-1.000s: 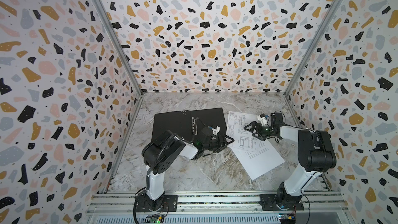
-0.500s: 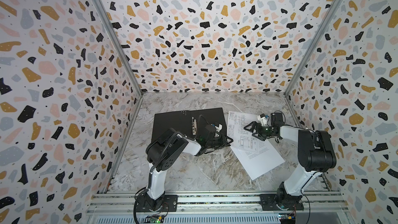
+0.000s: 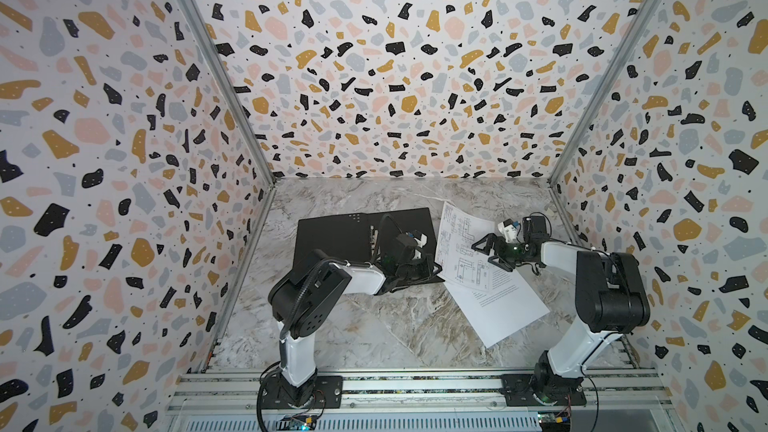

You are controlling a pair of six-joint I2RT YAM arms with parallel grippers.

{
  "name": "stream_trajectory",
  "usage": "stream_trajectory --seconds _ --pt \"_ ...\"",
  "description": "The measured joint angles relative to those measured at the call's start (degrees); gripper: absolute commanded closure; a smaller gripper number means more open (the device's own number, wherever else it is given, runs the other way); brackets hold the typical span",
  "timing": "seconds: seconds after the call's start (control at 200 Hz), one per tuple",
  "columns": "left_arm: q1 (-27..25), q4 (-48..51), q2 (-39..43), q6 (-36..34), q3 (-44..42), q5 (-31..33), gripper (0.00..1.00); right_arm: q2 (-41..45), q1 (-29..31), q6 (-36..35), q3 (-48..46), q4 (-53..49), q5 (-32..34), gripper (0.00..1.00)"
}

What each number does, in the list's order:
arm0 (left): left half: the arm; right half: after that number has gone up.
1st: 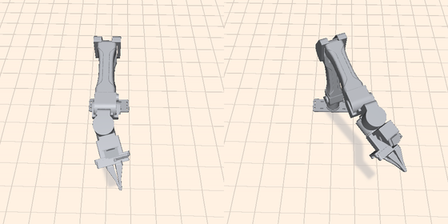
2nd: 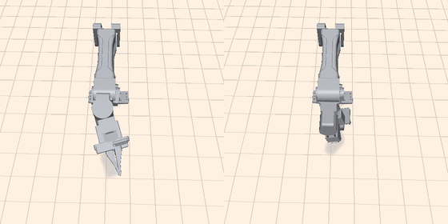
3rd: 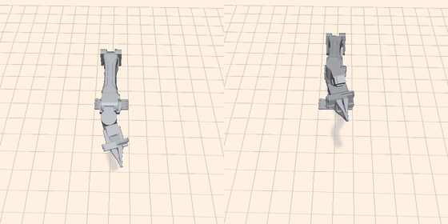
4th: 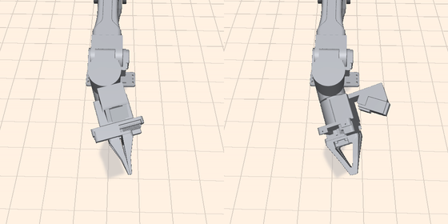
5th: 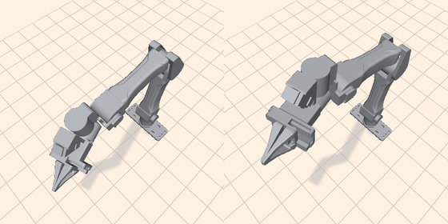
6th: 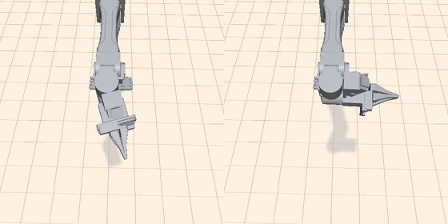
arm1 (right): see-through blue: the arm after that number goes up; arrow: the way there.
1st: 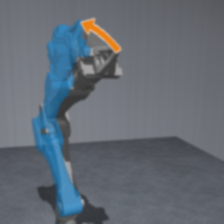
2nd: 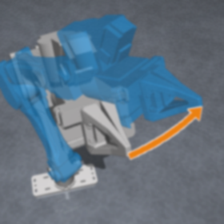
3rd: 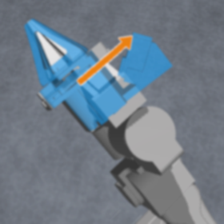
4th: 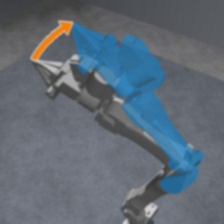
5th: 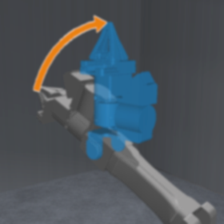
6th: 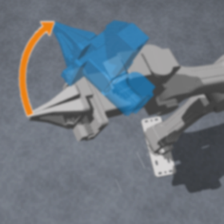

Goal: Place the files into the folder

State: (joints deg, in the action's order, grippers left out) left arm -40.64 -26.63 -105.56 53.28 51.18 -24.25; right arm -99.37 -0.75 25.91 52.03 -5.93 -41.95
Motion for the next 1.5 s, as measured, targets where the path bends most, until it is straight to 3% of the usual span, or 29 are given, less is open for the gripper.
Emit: stream_trajectory --seconds 0.345,0.826,1.497 --pt "7.8 0.8 6.6 -1.2 -9.4 1.6 1.00 0.4 3.5 0.8 2.1 -0.3 0.8 0.02" --pt "11.3 0.9 11.8 0.0 -18.3 3.7 1.00 -8.6 9.6 0.7 11.3 -2.2 2.7 0.03" --pt "13.3 3.2 15.4 0.3 -21.3 5.6 0.96 -18.4 14.2 0.5 25.2 -4.1 3.1 0.03"
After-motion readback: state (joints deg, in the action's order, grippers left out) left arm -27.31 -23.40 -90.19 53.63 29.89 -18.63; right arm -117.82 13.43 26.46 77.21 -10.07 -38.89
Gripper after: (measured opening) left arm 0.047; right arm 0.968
